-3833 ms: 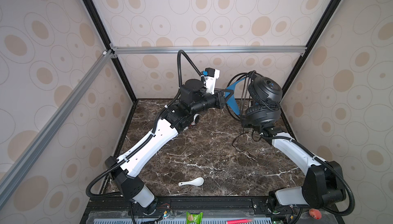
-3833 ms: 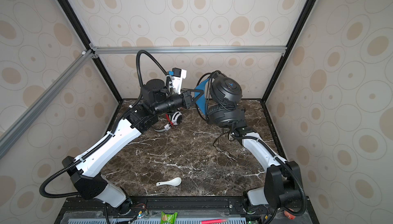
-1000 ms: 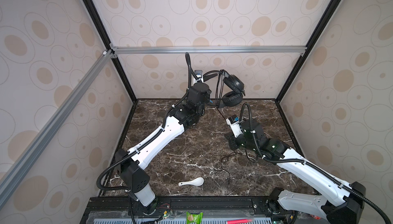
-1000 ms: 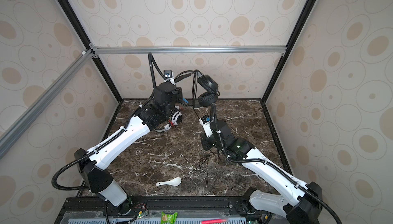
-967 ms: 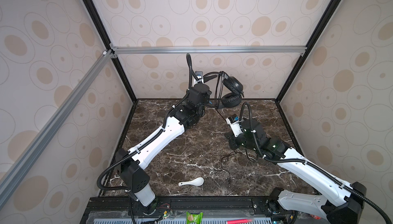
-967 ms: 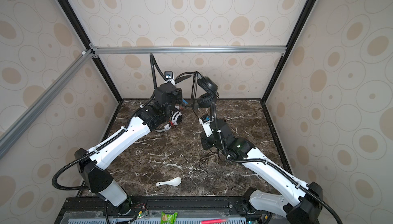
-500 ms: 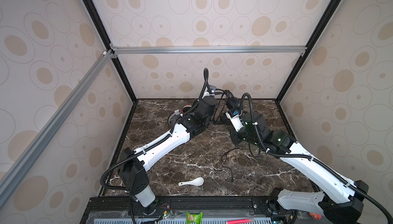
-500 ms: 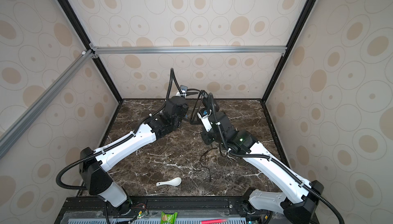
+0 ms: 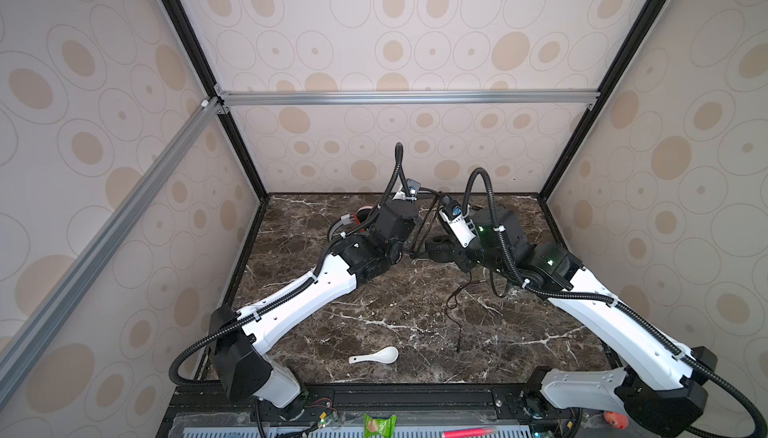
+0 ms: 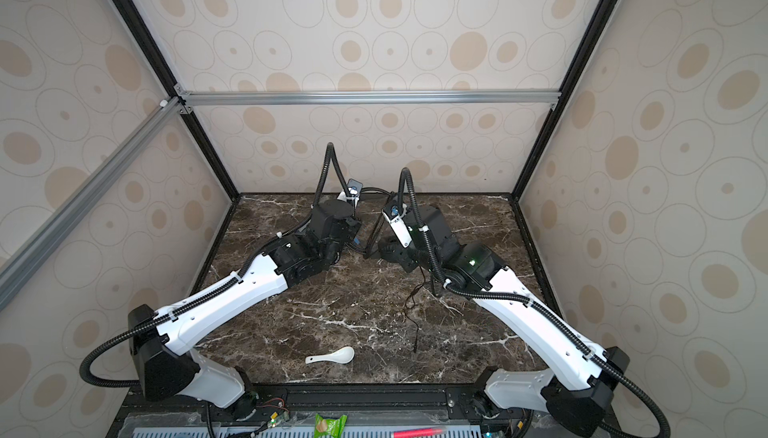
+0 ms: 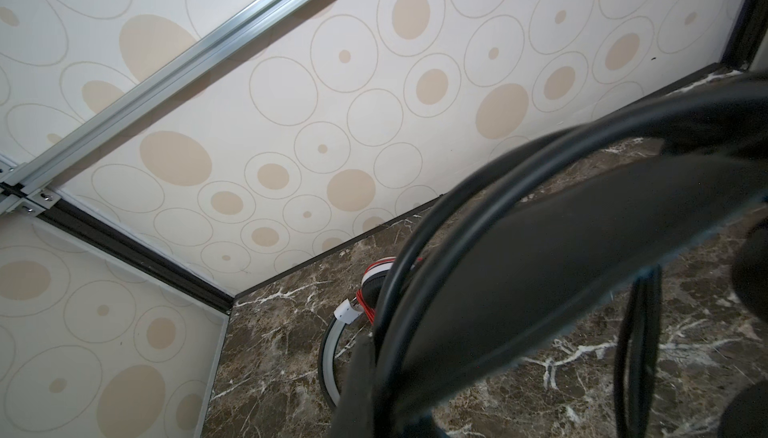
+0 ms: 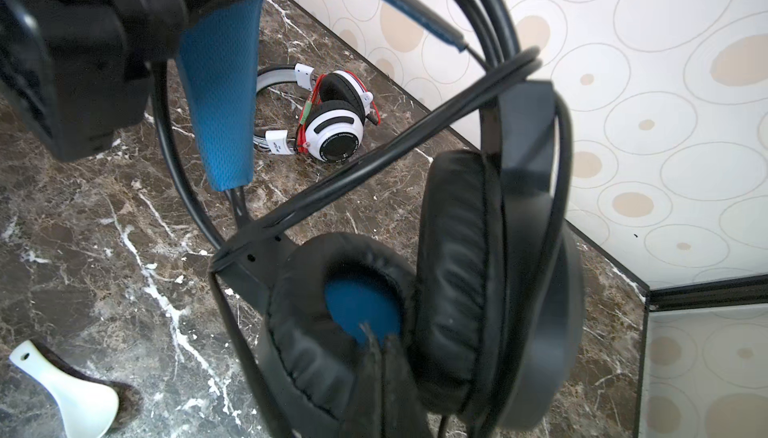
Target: Wrap the headphones
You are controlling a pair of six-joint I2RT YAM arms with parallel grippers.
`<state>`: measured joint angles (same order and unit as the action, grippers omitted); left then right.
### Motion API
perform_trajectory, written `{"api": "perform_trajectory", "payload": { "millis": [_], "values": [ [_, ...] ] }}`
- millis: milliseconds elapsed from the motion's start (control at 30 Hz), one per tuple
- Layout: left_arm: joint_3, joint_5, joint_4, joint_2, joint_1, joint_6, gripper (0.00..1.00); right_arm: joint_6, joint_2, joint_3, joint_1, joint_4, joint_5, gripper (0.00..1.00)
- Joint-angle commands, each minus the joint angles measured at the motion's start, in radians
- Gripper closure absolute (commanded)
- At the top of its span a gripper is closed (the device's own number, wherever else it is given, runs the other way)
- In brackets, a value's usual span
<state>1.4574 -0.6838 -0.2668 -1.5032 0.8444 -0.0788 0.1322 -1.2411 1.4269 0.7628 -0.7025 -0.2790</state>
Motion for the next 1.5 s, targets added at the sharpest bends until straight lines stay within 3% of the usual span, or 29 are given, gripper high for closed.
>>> {"api": "perform_trajectory", "payload": {
  "millis": [0,200,500,667,1200,1467],
  "values": [
    [0.021,-0.008,-0.105,-0.011,0.003,-0.062,1.0,0.034,0.005,0.075,-0.002,0.091,-0.077,0.96],
    [0.04,0.001,-0.151,-0.012,0.014,-0.081,1.0,0.159,-0.009,0.1,-0.001,0.087,-0.15,0.94],
    [0.061,0.011,-0.198,0.0,0.031,-0.098,1.0,0.174,0.006,0.068,-0.001,0.158,-0.181,0.87],
    [0.065,0.06,-0.201,0.019,0.041,-0.094,1.0,0.202,-0.028,0.071,-0.007,0.216,-0.201,0.87],
    [0.04,0.279,-0.184,0.104,0.051,-0.084,1.0,0.081,-0.073,0.051,-0.218,0.246,-0.011,0.88],
    [0.061,0.306,-0.182,0.109,0.054,-0.066,1.0,-0.023,-0.067,-0.033,-0.281,0.284,0.066,0.87]
  ]
}}
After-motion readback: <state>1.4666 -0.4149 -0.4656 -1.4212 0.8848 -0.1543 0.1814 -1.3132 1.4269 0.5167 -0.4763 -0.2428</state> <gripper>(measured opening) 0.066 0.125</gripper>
